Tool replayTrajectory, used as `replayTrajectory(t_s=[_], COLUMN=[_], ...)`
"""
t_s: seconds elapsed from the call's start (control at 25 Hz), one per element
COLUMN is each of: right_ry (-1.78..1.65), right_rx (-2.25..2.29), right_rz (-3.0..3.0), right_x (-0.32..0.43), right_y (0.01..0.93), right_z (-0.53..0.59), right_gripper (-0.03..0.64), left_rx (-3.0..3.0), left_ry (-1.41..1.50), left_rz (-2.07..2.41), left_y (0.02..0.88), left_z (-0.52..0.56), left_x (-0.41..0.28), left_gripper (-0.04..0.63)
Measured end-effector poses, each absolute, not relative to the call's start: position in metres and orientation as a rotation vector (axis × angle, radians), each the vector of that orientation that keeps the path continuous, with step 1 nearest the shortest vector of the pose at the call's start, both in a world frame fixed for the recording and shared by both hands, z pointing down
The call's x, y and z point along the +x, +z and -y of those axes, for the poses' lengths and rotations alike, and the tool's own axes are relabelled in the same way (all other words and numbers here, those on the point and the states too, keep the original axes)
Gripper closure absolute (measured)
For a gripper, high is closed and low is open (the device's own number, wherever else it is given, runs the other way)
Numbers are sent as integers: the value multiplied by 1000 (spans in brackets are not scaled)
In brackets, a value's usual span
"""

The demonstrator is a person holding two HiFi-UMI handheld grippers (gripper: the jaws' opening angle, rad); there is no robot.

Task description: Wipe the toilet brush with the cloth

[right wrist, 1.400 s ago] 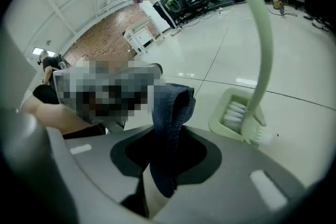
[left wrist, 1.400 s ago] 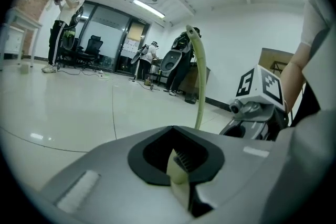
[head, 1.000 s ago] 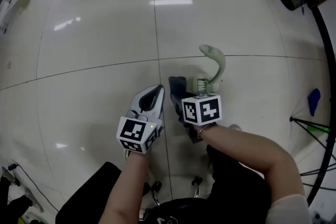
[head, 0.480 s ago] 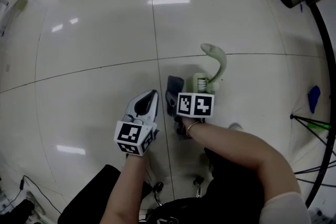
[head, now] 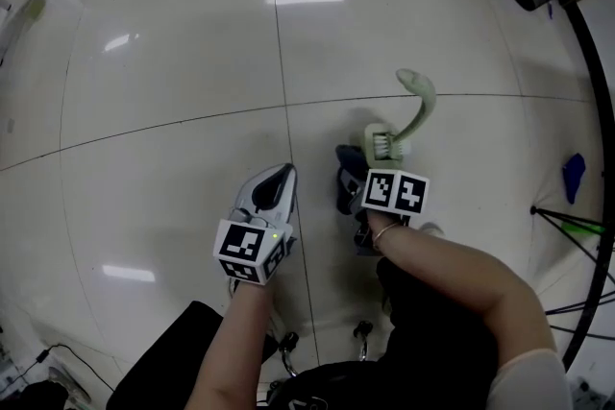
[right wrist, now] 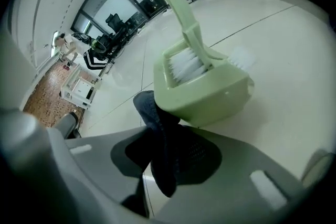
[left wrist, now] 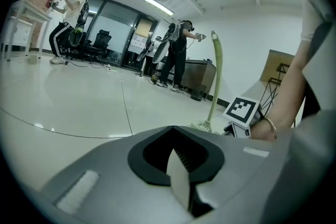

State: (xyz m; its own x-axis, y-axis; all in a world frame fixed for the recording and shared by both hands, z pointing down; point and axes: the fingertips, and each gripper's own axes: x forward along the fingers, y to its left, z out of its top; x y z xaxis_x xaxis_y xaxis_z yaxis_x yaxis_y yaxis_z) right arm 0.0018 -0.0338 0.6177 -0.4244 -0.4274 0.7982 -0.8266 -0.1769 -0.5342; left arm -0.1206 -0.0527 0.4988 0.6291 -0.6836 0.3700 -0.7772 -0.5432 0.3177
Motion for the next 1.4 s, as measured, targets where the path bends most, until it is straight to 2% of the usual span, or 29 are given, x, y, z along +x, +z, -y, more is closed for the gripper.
replayTrajectory(t_s=[0.24, 0.4, 0.64, 0.96, 1.24, 1.4], right_ry=[1745, 1773, 1880, 1846, 1923, 1619], right_rx=[1332, 1352, 1458, 1374, 1083, 997], right_rz=[1727, 1865, 1860, 1745, 1678, 1950], right_x=[-17, -40, -30, -19, 13, 31], right_y=[604, 574, 575, 600, 592, 530], right_z=[6, 42, 71, 18, -41, -25], right_gripper=[514, 514, 512, 512, 512, 512], left_rx=[2388, 2391, 2390, 2413, 2447, 2529], left_ry=[275, 272, 302, 301, 298, 248], left_rz=[1157, 1160, 1149, 1134, 1129, 1159], left_y=[501, 500, 508, 506, 490, 445], left_z=[54, 56, 51, 56, 57, 77], left_x=[-120, -121, -122, -129, -99, -85], left_gripper=[591, 591, 591, 591, 591, 591])
